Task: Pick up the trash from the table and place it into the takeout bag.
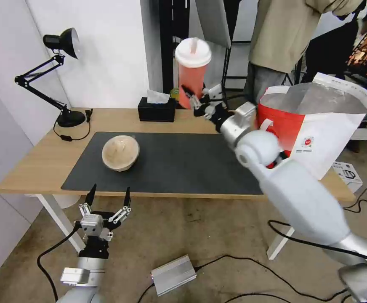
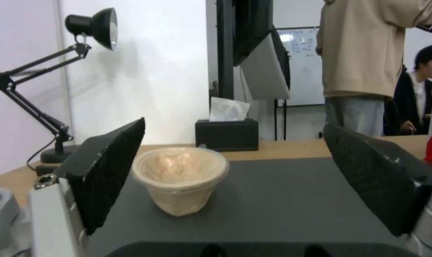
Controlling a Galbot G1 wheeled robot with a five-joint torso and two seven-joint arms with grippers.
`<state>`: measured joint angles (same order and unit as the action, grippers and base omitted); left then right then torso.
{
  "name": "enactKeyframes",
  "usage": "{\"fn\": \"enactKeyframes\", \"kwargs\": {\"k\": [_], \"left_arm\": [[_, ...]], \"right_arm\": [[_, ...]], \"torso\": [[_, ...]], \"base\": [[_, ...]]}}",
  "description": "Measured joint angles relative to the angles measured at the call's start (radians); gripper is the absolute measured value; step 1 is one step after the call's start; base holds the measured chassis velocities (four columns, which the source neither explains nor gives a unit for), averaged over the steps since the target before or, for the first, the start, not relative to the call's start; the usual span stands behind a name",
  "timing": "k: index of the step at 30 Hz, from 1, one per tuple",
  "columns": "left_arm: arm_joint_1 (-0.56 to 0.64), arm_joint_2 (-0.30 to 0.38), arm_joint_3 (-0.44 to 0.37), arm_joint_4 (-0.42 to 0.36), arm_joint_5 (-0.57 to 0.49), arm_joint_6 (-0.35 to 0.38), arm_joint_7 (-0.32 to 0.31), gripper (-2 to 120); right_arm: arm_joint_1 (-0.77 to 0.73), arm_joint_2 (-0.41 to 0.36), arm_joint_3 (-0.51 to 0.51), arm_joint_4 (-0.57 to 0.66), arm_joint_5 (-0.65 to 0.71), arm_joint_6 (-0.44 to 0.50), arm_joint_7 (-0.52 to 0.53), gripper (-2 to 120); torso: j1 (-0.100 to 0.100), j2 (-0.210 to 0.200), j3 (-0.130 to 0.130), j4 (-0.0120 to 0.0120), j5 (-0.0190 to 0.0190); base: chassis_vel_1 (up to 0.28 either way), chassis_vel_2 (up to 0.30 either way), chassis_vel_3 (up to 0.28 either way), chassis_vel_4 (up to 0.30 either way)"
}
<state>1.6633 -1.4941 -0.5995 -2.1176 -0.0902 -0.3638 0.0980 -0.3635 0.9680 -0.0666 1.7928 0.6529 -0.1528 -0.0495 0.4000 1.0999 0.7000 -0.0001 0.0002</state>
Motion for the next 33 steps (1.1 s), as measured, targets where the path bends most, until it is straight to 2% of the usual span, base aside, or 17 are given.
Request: {"fn": "enactKeyframes", "kwargs": {"k": [2, 5, 9, 11, 14, 17, 27, 33], "left_arm": [[0.001, -0.001, 0.002, -0.003, 0.001, 0.0, 0.0, 100], [0.008, -0.001, 0.004, -0.013, 0.004, 0.0, 0.001, 100], [0.009, -0.001, 0.004, -0.016, 0.005, 0.0, 0.002, 100], [0.013, 0.003, 0.003, -0.022, 0.007, -0.001, 0.003, 100], [0.016, 0.007, 0.002, -0.028, 0.008, -0.002, 0.003, 100], [0.02, 0.014, 0.007, -0.044, 0.013, -0.001, 0.003, 100], [0.023, 0.026, 0.02, -0.048, 0.025, 0.001, 0.005, 100], [0.026, 0.032, 0.02, -0.053, 0.023, 0.001, 0.005, 100]], "right_arm": [[0.002, -0.024, 0.009, 0.018, 0.012, -0.001, 0.002, 4], [0.003, -0.099, 0.046, 0.067, 0.041, -0.002, 0.003, 4], [0.002, -0.114, 0.056, 0.077, 0.046, -0.003, 0.003, 4], [-0.013, -0.164, 0.098, 0.112, 0.058, -0.004, 0.002, 4], [-0.024, -0.191, 0.124, 0.129, 0.06, -0.005, 0.0, 4], [-0.08, -0.278, 0.226, 0.168, 0.06, -0.004, -0.024, 4], [-0.159, -0.389, 0.328, 0.173, -0.02, 0.026, -0.085, 4], [-0.167, -0.447, 0.342, 0.152, -0.05, 0.034, -0.121, 4]], "torso": [[0.0, 0.0, 0.0, 0.0, 0.0001], [0.0, 0.0, 0.0, 0.0001, 0.0], [0.0, 0.0, 0.0, 0.0001, 0.0], [0.0, 0.0, 0.0, 0.0001, 0.0002], [0.0, 0.0, 0.0, 0.0001, 0.0], [0.0, 0.0, 0.0, 0.0, 0.0001], [0.0, 0.0, 0.0, 0.0002, 0.0], [0.0, 0.0, 0.0, 0.0001, 0.0]], "base": [[0.0, 0.0, 0.0, 0.0], [0.0, 0.0, 0.0, 0.0], [0.0, 0.0, 0.0, 0.0], [0.0, 0.0, 0.0, 0.0], [0.0, 0.0, 0.0, 0.0], [0.0, 0.0, 0.0, 0.0], [0.0, 0.0, 0.0, 0.0], [0.0, 0.0, 0.0, 0.0]]}}
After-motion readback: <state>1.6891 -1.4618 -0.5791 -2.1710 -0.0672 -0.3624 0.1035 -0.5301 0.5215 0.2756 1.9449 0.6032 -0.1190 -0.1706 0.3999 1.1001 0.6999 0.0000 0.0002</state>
